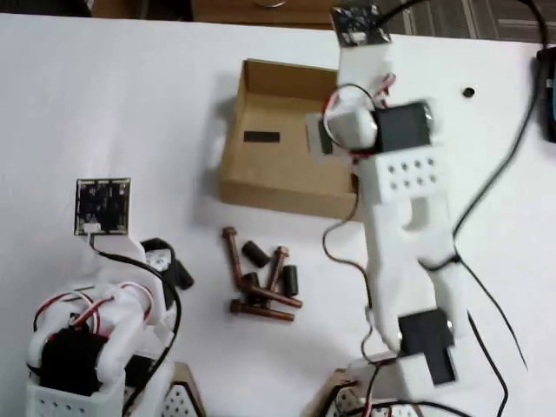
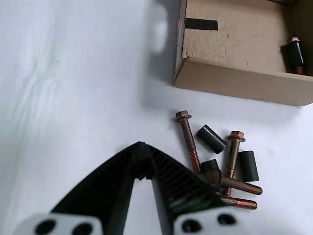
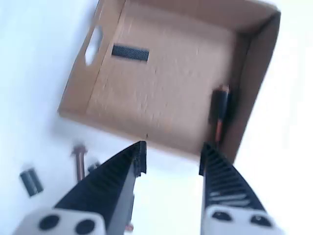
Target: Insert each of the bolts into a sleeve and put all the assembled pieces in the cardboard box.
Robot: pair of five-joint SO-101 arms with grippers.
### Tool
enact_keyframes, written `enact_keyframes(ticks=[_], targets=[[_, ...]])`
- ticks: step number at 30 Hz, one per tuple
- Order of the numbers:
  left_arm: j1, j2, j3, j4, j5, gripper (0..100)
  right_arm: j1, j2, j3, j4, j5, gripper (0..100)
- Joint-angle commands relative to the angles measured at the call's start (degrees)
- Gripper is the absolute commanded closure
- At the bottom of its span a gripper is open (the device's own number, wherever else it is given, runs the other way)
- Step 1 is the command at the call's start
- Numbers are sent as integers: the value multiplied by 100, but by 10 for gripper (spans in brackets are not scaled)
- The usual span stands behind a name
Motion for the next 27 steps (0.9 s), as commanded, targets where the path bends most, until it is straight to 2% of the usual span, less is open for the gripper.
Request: enact_keyframes(ticks=[1, 9, 13, 16, 19, 22, 27], targets=[[-44, -18, 22, -141, -26, 979, -13, -769, 88, 295, -9, 828], [-44, -18, 31, -141, -26, 978, -31, -2598, 2593, 277, -18, 828], [-44, -18, 40, -149, -26, 978, -48, -3037, 3991, 84, -18, 829], [-44, -18, 189, -246, -26, 978, -31, -3134, 4949, -532, -18, 829], [-44, -18, 207, -316, -18, 978, -57, -3152, 5934, -1613, -26, 829], [-44, -18, 233, -316, -9, 978, -127, -3134, 6725, -2527, -431, 829], [-44, -18, 233, -316, -9, 978, -1033, -3125, 7385, -2809, -905, 829]])
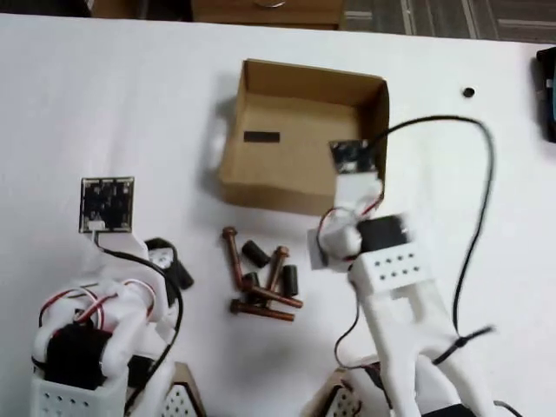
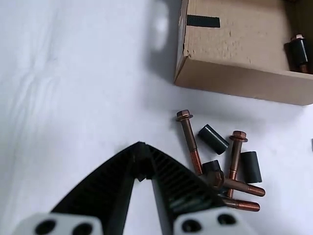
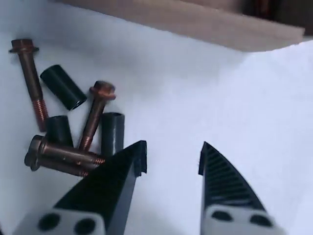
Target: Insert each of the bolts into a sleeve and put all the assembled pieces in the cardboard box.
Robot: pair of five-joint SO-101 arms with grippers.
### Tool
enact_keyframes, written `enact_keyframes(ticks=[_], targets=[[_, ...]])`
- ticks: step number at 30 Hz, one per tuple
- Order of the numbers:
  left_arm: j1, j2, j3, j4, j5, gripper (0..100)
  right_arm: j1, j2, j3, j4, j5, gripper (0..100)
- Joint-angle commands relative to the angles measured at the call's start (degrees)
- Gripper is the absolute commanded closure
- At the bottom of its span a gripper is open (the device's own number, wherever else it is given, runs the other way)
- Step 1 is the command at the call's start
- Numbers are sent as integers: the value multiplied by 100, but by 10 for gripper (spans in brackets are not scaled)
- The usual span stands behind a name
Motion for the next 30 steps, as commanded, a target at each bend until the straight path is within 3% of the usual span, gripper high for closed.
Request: enact_keyframes(ticks=[1, 5, 10, 18, 30], targets=[[-44, -18, -13, -114, 0, 978, -708, -145, 229, -154, -422, 829], [-44, -18, -22, -114, 0, 978, -1121, -145, 246, -233, -826, 829], [-44, -18, -40, -114, 9, 978, -1103, -145, 466, -901, -1257, 829], [-44, -18, -31, -114, 9, 978, -1112, -145, 1635, -2369, -1266, 829], [-35, -18, -40, -114, 9, 978, -1578, -136, 1793, -2703, -1556, 827]])
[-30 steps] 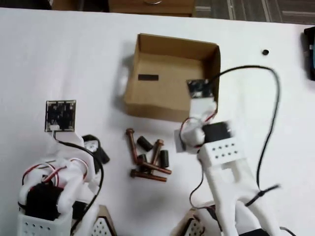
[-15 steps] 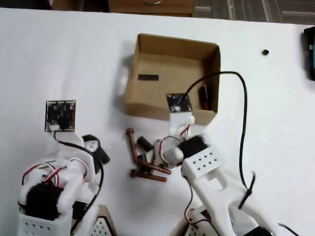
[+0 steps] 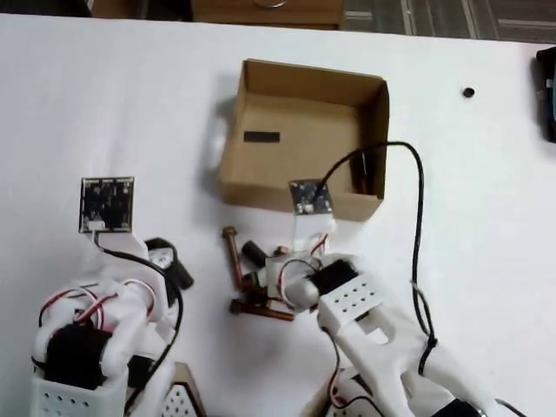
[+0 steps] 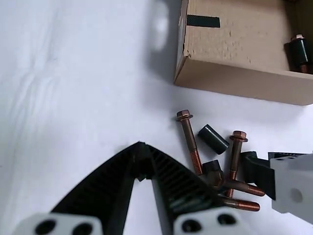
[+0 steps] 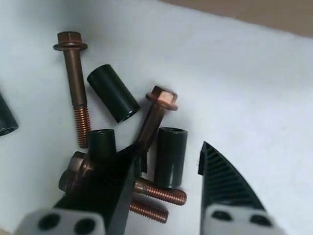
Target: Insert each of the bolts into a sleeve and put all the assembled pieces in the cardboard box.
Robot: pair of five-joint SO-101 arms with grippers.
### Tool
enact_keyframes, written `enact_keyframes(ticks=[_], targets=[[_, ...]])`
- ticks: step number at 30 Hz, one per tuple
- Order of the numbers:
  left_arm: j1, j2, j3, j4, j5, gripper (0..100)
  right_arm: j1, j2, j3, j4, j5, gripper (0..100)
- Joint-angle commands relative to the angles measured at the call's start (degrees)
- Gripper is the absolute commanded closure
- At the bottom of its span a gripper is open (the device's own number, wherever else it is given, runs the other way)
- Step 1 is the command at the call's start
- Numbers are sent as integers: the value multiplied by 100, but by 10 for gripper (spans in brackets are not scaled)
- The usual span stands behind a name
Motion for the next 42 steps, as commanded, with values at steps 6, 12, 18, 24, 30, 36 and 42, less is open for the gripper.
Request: enact_keyframes(ticks=[6, 12, 18, 24, 30, 36, 42], targets=[[-26, -18, -48, -114, -18, 978, -180, 57, -18, -154, -105, 827], [-9, -18, -48, -114, -26, 978, -13, 1007, -88, -453, -141, 827], [-9, -18, -48, -105, -26, 978, 22, 1297, -149, -514, -141, 828], [0, -18, -48, -105, -26, 978, 22, 1358, -193, -497, -141, 828], [0, -18, -57, -105, -26, 978, 22, 1367, -220, -303, -141, 828], [0, -18, -57, -105, -26, 978, 48, 1367, -237, -110, -105, 829], [-35, -18, -57, -105, -26, 978, 57, 1367, -202, -92, -105, 830]])
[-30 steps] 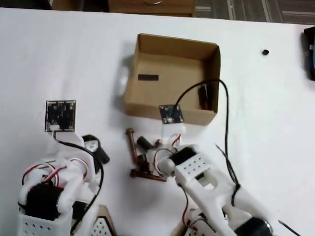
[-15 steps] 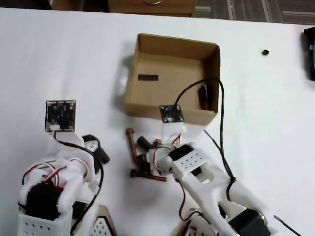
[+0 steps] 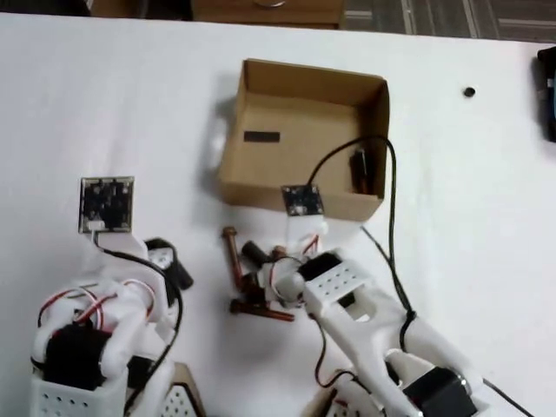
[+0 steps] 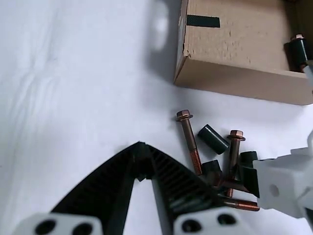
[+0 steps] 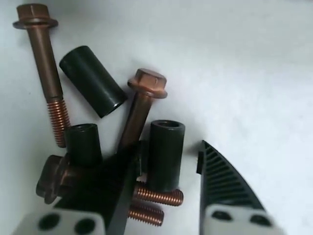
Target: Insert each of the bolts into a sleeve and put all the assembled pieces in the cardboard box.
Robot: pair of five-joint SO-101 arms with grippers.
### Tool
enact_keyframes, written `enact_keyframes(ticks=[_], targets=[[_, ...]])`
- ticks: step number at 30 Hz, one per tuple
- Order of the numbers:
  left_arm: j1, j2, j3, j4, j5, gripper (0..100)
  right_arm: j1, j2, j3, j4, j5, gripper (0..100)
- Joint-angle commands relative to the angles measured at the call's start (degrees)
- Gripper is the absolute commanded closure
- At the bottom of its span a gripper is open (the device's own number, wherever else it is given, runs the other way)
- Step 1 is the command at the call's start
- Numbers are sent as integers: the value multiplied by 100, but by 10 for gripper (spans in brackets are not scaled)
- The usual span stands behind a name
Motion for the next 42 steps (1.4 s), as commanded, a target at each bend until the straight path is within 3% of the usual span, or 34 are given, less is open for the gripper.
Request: enact_keyframes(ticks=[1, 7, 16, 19, 26, 29, 36, 42], targets=[[-35, -18, -57, -105, -26, 978, 57, 75, 26, 163, -26, 834], [-18, -18, -57, -105, -26, 978, 57, 75, 26, 189, -35, 975], [-9, -18, -57, -114, -26, 978, 101, 4, 0, 215, 0, 979], [-9, -18, -57, -114, -26, 978, 488, -57, -123, 251, 35, 979], [-18, -18, -57, -246, 35, 978, 1727, -708, -949, 1165, 897, 979], [0, -18, -57, -536, 413, 978, 2009, -1174, -1292, 1534, 1134, 979], [624, 18, -57, -703, 501, 977, 2466, -2457, -2057, 2475, 1222, 979], [879, 475, -145, -941, 809, 977, 3108, -3530, -2664, 2589, 1222, 979]])
